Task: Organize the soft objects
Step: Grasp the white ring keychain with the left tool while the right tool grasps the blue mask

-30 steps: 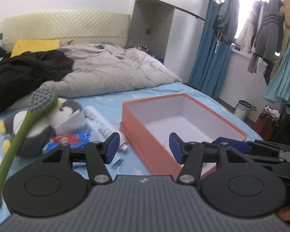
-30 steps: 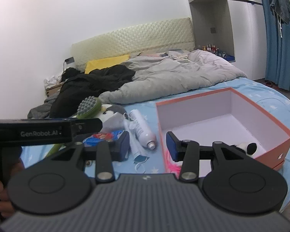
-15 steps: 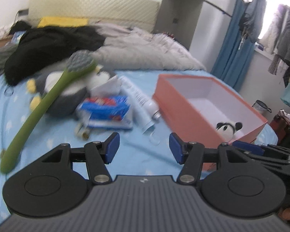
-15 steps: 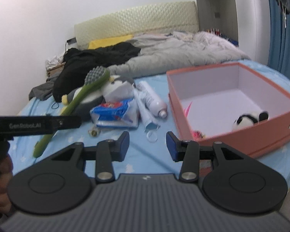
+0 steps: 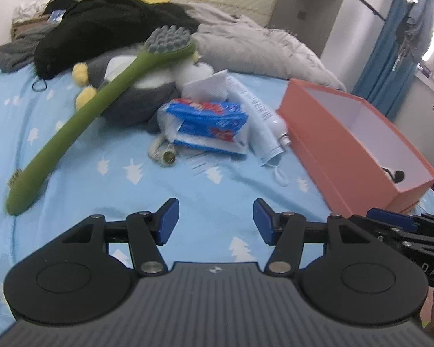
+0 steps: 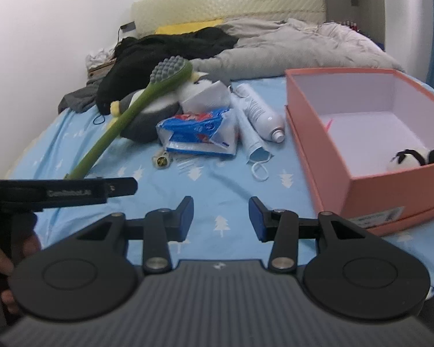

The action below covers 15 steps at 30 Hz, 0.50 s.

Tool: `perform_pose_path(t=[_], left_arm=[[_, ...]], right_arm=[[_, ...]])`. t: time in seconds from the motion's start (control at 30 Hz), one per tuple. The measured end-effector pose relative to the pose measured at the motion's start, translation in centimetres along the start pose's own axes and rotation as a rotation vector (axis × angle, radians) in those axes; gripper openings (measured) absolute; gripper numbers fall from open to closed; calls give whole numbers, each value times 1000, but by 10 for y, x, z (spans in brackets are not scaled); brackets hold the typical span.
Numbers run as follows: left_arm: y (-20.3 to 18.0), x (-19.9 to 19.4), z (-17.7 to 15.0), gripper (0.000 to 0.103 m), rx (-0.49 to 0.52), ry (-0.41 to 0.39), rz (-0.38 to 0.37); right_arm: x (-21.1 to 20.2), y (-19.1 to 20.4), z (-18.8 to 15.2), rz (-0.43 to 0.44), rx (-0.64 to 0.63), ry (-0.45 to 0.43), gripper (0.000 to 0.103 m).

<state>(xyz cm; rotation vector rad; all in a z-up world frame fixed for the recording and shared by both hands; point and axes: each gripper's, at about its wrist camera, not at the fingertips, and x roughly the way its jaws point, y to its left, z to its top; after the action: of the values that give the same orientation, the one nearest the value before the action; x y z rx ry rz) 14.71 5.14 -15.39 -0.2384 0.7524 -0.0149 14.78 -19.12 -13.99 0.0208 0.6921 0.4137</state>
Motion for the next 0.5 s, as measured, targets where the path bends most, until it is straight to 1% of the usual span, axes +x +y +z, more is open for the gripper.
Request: perform_pose_path(t=[0.2,0.5], left_arm=[[13,35,6,63,-24,11,33],[40,83,24,63,-73,9,85]], right_arm=[[35,2,12,-7,-44,17,45],[91,-7,32,-33,-51,35,45]])
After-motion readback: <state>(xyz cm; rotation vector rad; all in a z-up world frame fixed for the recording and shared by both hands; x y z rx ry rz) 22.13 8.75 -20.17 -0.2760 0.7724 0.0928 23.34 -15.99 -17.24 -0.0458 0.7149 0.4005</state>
